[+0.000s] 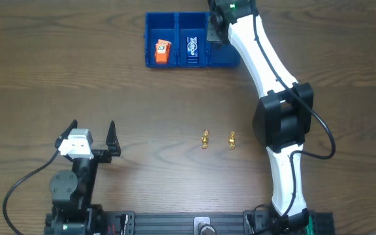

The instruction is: Sort Candies Into Trays

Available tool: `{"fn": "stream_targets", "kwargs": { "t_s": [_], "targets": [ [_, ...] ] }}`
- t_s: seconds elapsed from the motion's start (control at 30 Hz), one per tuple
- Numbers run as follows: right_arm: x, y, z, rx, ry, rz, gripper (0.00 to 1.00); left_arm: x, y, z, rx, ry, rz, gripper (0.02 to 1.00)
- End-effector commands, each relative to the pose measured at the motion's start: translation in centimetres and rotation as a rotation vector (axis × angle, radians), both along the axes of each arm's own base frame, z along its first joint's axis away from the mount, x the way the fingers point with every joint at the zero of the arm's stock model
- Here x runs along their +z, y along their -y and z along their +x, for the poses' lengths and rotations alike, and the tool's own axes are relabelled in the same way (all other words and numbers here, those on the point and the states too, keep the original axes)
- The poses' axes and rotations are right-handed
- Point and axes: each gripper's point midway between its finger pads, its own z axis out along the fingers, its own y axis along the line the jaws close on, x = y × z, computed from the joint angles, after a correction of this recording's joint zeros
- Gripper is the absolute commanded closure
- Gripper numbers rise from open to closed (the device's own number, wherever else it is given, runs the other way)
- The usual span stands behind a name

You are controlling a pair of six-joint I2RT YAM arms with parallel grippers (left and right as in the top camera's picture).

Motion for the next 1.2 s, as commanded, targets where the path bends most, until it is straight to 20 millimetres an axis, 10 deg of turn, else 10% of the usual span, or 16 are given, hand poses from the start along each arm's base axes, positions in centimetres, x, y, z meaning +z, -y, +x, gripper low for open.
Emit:
{"fn": "stream_targets", "kwargs": {
  "t_s": [0.03, 0.3, 0.6, 1.2],
  "targets": [
    [-0.2, 0.2, 0.4, 0.013, 0.01, -0.017, 0.57, -1.6, 0.2, -0.1, -0.015, -0.047, 0.014, 0.02],
    [1.3, -0.9, -0.7, 0.04, 0.01, -0.012, 0.546, -1.6, 0.2, -0.1, -0.015, -0.047, 0.014, 0.023],
    [5.2, -6.2, -9.2, 0.173, -0.114, -0.017, 0.511, -1.6, 0.2, -0.1, -0.015, -0.047, 0.014, 0.02],
    [-4.4, -11.2, -25.7, 0.296, -0.473, 0.015, 0.487, -1.6, 0.2, -0.1, -0.015, -0.047, 0.014, 0.02]
  ]
}}
